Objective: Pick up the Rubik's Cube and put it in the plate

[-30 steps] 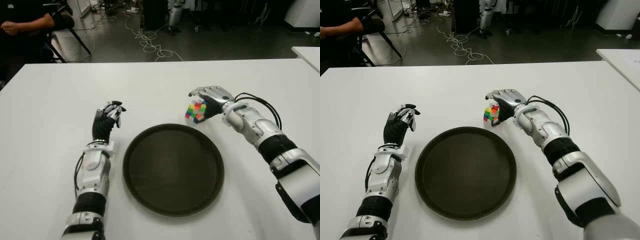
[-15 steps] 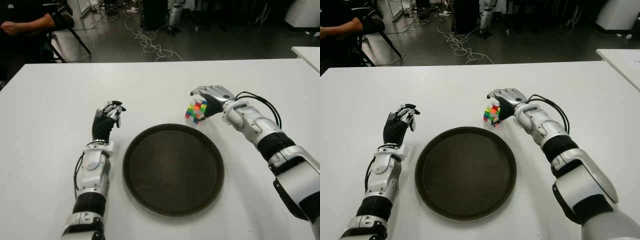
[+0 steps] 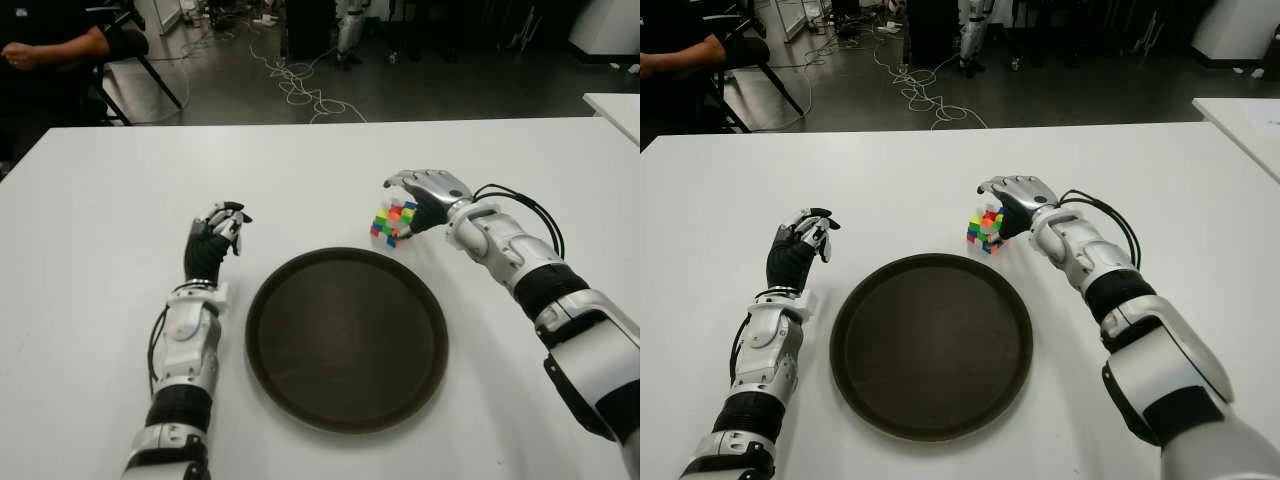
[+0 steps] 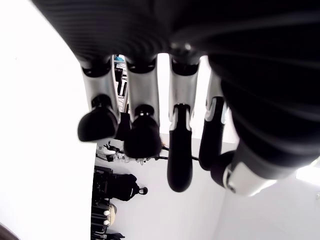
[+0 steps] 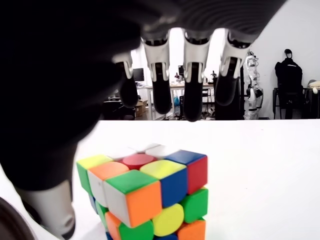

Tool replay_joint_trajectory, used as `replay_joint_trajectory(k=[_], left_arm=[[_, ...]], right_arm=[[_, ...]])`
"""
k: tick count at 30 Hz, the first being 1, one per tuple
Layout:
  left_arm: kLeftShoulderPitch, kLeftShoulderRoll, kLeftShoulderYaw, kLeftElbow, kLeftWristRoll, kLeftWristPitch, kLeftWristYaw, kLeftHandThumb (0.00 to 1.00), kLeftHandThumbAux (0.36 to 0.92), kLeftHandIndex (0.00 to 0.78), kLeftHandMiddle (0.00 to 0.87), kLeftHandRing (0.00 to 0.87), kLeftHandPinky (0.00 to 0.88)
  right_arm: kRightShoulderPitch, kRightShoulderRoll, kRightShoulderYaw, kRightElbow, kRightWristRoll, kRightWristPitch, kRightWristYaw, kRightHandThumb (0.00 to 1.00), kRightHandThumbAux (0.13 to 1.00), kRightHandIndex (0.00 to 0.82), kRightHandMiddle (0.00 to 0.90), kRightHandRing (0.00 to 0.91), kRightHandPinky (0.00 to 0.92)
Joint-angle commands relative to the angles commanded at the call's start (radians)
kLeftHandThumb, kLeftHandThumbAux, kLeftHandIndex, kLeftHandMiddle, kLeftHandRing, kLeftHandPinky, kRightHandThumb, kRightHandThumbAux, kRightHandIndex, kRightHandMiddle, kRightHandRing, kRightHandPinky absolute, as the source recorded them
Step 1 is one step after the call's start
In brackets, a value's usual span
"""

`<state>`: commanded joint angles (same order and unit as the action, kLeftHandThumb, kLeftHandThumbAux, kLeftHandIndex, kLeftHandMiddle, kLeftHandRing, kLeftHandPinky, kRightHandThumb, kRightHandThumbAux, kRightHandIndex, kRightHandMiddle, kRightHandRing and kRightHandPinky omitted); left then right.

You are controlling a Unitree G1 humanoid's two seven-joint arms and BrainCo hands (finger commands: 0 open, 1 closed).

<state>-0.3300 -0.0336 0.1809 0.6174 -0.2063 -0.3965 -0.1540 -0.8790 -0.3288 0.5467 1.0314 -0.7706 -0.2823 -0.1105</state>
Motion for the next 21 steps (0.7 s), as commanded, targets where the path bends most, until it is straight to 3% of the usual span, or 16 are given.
replay_joint_trajectory(k=[18, 21], left_arm=[[0.002, 0.0, -0.004, -0.017, 0.003, 0.027, 0.008, 0.854, 0.663, 0.416, 0.531, 0.791, 0.8], [0.002, 0.0, -0.004, -0.019, 0.004, 0.032, 0.011, 0.855, 0.663, 0.416, 0.533, 0.794, 0.801]], right_arm=[[-0.012, 0.016, 0.02, 0.058, -0.007, -0.035, 0.001, 0.0, 0.779, 0.255, 0.288, 0.305, 0.296], [-0.014, 0.019, 0.022, 0.067, -0.005, -0.042, 0.006, 0.0, 0.778, 0.247, 0.279, 0.29, 0.267]])
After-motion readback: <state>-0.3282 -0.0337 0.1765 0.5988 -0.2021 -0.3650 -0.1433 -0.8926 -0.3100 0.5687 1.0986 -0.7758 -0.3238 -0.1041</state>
